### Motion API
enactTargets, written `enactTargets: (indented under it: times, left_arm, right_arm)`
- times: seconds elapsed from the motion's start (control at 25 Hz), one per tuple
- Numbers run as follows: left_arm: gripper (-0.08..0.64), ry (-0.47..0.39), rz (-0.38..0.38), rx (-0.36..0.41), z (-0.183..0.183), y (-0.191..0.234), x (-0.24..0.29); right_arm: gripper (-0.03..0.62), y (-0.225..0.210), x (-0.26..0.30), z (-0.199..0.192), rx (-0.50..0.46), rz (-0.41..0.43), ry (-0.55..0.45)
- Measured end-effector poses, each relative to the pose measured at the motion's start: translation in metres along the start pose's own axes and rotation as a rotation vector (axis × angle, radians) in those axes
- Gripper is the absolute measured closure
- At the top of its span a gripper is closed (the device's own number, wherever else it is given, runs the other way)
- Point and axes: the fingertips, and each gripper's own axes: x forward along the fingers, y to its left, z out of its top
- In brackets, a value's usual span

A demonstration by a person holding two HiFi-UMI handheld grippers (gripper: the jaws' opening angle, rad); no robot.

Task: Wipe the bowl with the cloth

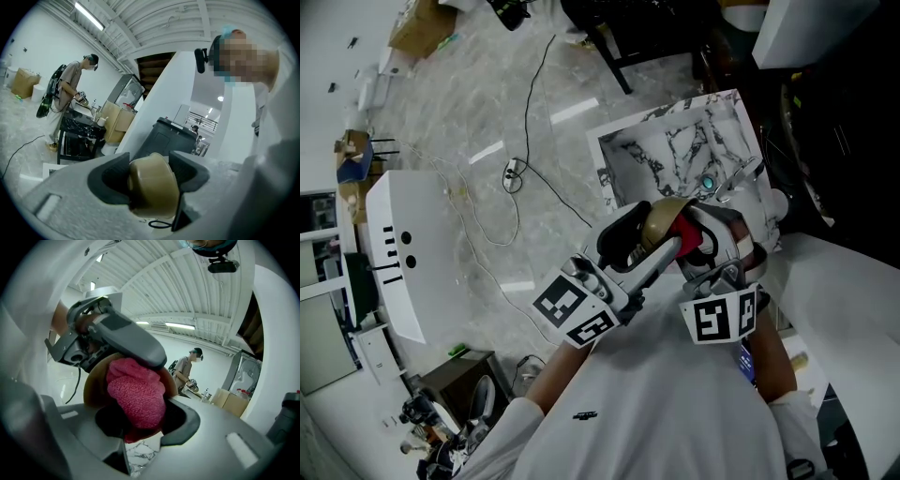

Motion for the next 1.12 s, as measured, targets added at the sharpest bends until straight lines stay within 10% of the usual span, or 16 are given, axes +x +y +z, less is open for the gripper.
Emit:
enactTargets:
  times: [0.28, 0.6, 1.12]
  left_arm:
    - [0.29, -0.004, 0.008, 0.009, 0.002, 0.0, 0.002]
    - [0.291, 0.016, -0.011, -0.021, -0.004, 0.001, 0.005]
    - [0.293, 0.016, -0.03, -0.054, -0.008, -0.003, 0.002]
  right_arm:
    - [0.447, 0.019, -0.003, -0.012, -0.072, 0.106, 0.074]
    - [0.448, 0.032, -0.012, 0.005, 0.002, 0.239, -0.059]
    - [0.44, -0.003, -0.017, 0.0, 0.057, -0.014, -0.066]
